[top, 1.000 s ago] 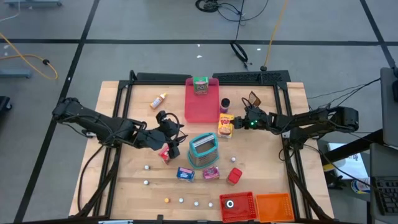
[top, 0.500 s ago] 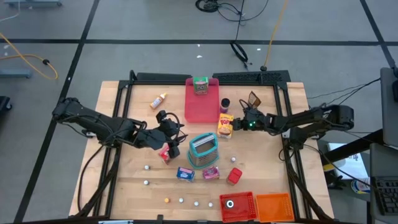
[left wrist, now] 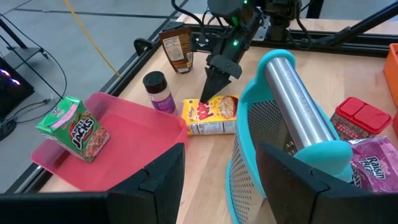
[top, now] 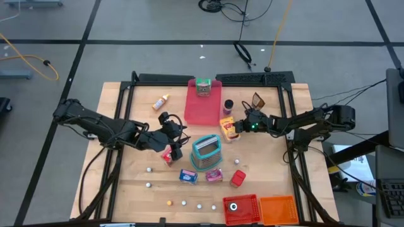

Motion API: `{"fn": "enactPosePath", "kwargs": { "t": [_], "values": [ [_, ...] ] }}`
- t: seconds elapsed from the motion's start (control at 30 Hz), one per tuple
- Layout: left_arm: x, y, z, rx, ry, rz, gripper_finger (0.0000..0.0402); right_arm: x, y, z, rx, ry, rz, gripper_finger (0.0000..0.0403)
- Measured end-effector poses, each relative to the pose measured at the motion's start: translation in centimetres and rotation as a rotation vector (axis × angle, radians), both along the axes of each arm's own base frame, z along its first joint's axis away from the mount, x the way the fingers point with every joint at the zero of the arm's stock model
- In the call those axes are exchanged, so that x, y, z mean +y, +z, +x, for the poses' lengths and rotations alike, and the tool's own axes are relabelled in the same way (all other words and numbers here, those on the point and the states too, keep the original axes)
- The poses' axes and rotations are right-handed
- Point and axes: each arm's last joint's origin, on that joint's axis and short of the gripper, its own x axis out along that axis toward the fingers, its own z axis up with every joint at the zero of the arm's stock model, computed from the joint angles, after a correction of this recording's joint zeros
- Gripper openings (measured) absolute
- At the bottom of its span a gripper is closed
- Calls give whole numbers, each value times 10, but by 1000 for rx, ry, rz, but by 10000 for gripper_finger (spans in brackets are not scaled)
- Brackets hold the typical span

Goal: Pick & Place Kitchen Items
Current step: Put the yellow cereal box into the pink bin

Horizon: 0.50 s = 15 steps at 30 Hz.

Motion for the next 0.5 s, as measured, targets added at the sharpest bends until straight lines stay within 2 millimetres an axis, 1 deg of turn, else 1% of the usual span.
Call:
{"fn": "enactPosePath", "kwargs": {
  "t": [0.3, 0.4, 0.5],
  "values": [
    [0, 0, 0, 0, 0, -1, 200, 2, 2, 1, -3, 67, -26, 3],
    [0, 0, 0, 0, 1, -1, 200, 5, 8, 1, -29, 88, -48, 2],
    [0, 0, 0, -1, 1, -3, 200, 8, 19, 0, -79, 116, -89, 1]
  ]
}}
